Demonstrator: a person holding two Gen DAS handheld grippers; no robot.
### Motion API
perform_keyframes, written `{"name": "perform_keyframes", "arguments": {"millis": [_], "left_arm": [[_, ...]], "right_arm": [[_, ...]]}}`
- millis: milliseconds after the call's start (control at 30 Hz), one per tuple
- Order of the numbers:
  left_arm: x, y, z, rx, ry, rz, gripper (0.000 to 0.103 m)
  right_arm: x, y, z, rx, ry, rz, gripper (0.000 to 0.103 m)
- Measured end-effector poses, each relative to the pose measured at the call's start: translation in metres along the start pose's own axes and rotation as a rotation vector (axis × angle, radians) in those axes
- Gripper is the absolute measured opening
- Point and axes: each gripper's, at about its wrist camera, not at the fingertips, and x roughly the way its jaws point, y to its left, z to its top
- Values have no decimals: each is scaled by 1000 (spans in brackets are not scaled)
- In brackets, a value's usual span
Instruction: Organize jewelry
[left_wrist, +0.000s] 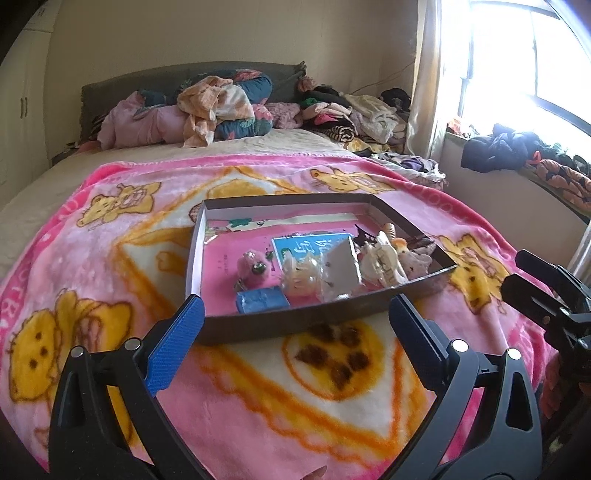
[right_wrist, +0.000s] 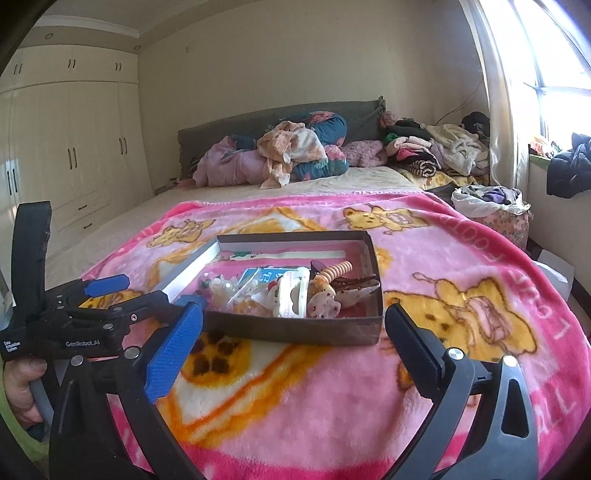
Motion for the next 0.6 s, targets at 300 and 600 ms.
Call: {"name": "perform_keyframes", "arguments": {"millis": [300, 600], "left_arm": [[-7, -6, -20, -5, 2, 21, 91], [-16, -11, -32, -26, -28, 36, 91]], "right_arm": [[-12, 1, -13, 3, -31, -20, 96], [-17, 1, -25, 7, -60, -41, 97]]}}
